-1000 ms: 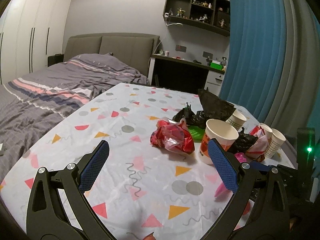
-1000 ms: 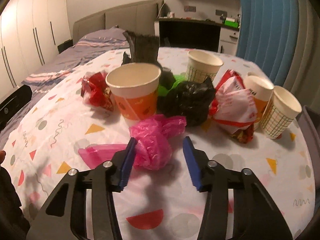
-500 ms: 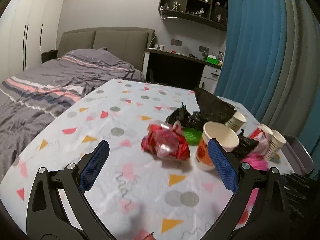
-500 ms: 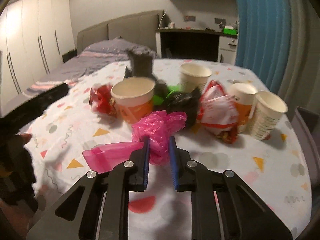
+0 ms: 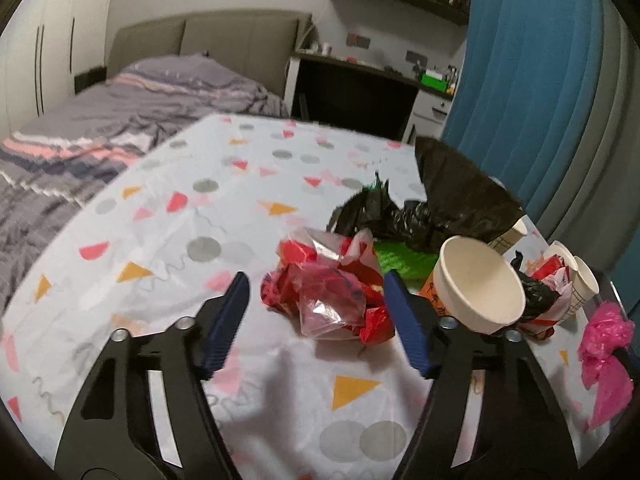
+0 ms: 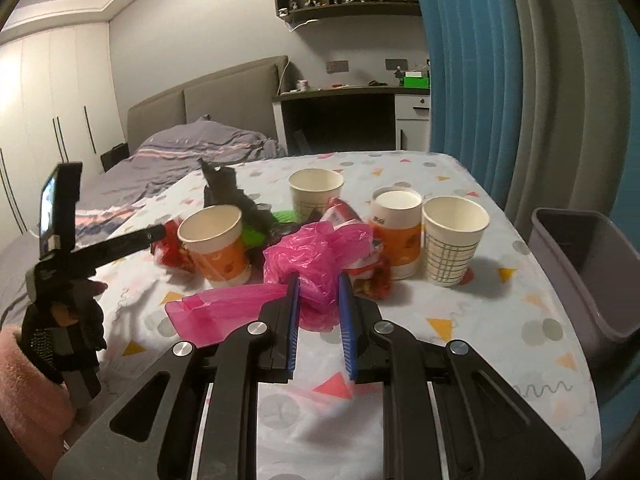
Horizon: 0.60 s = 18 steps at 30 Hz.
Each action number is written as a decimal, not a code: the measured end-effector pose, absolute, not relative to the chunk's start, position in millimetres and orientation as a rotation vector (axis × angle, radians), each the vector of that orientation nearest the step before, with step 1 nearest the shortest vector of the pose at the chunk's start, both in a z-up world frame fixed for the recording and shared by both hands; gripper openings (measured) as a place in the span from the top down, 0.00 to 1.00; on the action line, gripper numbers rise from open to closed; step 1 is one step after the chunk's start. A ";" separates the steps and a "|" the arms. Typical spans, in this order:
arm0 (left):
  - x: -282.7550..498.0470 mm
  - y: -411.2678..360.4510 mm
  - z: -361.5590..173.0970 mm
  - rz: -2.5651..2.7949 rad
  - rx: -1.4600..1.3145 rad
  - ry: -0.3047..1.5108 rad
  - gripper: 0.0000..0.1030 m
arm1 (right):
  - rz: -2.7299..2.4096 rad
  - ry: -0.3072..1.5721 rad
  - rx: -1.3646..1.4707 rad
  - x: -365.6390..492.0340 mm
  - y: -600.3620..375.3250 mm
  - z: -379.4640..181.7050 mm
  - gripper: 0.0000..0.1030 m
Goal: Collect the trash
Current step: 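Grasp the red plastic bag with the left tool while the right tool grasps the pink bag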
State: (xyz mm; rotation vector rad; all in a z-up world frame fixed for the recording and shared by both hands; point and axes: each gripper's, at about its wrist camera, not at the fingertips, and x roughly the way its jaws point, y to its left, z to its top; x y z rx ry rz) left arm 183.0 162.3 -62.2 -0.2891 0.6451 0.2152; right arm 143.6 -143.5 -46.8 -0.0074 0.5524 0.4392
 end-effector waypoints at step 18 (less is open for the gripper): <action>163.8 162.2 -64.2 0.103 -0.343 0.635 0.95 | 0.438 0.525 0.001 139.8 -150.7 -41.3 0.81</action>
